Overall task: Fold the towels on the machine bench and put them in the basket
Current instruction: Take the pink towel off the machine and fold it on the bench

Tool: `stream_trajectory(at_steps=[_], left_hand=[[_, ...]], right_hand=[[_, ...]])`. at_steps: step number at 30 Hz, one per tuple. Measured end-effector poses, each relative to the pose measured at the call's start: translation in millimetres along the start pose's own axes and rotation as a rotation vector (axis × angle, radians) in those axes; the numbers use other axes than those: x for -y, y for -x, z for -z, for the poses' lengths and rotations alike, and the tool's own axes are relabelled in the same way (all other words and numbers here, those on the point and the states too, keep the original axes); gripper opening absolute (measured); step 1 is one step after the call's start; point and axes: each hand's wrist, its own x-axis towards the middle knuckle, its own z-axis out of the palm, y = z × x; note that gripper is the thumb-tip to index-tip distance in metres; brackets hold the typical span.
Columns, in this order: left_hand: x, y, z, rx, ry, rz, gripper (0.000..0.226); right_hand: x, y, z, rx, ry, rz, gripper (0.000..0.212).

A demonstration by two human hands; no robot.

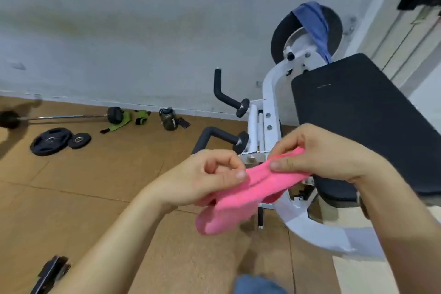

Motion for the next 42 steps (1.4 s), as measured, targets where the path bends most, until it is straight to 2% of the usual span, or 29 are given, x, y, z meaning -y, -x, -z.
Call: stream_trajectory(at_steps=[3, 6, 10, 11, 13, 15, 18, 19, 20, 23, 24, 26, 27, 28, 30, 32, 35, 38, 40, 42], left_hand=[[2.0, -30.2, 33.9, 0.128, -0.052, 0.062, 0.025], [4.9, -67.2, 46.9, 0.370, -0.118, 0.158, 0.024], [-4.2, -113.2, 55.9, 0.612, -0.253, 0.086, 0.045], [-7.4, -127.3, 58.4, 0.590, -0.245, 0.056, 0.050], [-10.9, -157.5, 61.6, 0.393, -0.156, 0.077, 0.057], [-10.7, -188.6, 63.6, 0.245, -0.103, 0.067, 0.038], [-10.4, -240.0, 70.4, 0.177, -0.314, -0.021, 0.009], [-12.7, -256.1, 75.3, 0.158, -0.384, -0.041, 0.011], [-16.8, -270.7, 79.8, 0.182, -0.423, -0.056, 0.017], [-31.7, -310.4, 83.9, 0.442, -0.345, -0.052, 0.048], [-34.7, -324.5, 82.9, 0.488, -0.268, -0.030, 0.048], [-33.4, -358.8, 79.1, 0.501, -0.157, -0.012, 0.026], [-29.9, -378.9, 76.7, 0.490, -0.185, -0.011, 0.015], [-24.3, -399.5, 74.4, 0.475, -0.268, -0.011, 0.013], [-13.8, -436.6, 70.8, 0.491, -0.453, -0.025, 0.024], [-11.5, -469.5, 71.8, 0.519, -0.539, -0.064, 0.024], [-19.0, -512.4, 77.8, 0.631, -0.537, -0.075, 0.006], [-25.0, -556.8, 89.9, 0.701, -0.544, -0.040, 0.011], [-23.7, -587.9, 93.2, 0.677, -0.581, -0.080, 0.013], [-21.9, -620.4, 87.4, 0.529, -0.713, -0.215, 0.024]], right_hand=[[-8.6, 1.1, 18.8, -0.214, -0.026, -0.026, 0.017], [-25.6, 4.2, 38.3, -0.343, -0.105, -0.063, 0.015], [-64.0, -0.2, 62.3, -0.591, -0.245, -0.074, 0.015], [-75.9, -1.8, 70.1, -0.666, -0.321, -0.078, 0.016], [-98.0, -4.3, 83.5, -0.772, -0.458, -0.112, 0.017], [-117.2, -6.6, 92.6, -0.810, -0.521, -0.146, 0.016], [-136.1, -6.9, 106.6, -0.849, -0.591, -0.174, 0.006], [-144.3, -5.3, 110.5, -0.877, -0.608, -0.183, 0.015], [-151.5, -3.2, 113.8, -0.901, -0.621, -0.194, 0.023], [-171.2, -2.8, 123.0, -0.975, -0.550, -0.256, 0.032], [-177.3, -5.5, 126.7, -1.002, -0.507, -0.297, 0.031], [-190.5, -12.7, 136.2, -1.067, -0.434, -0.384, 0.026], [-197.1, -16.3, 141.4, -1.107, -0.410, -0.435, 0.022], [-203.1, -19.5, 146.8, -1.148, -0.392, -0.482, 0.017], [-213.5, -25.5, 157.7, -1.200, -0.375, -0.559, 0.006], [-219.5, -30.5, 170.7, -1.200, -0.339, -0.609, 0.005], [-223.3, -36.0, 192.4, -1.138, -0.280, -0.675, 0.009], [-229.1, -38.2, 213.1, -1.199, -0.227, -0.717, 0.007], [-235.8, -40.8, 227.4, -1.239, -0.167, -0.748, 0.007], [-246.0, -44.0, 240.3, -1.184, -0.119, -0.790, 0.007]])
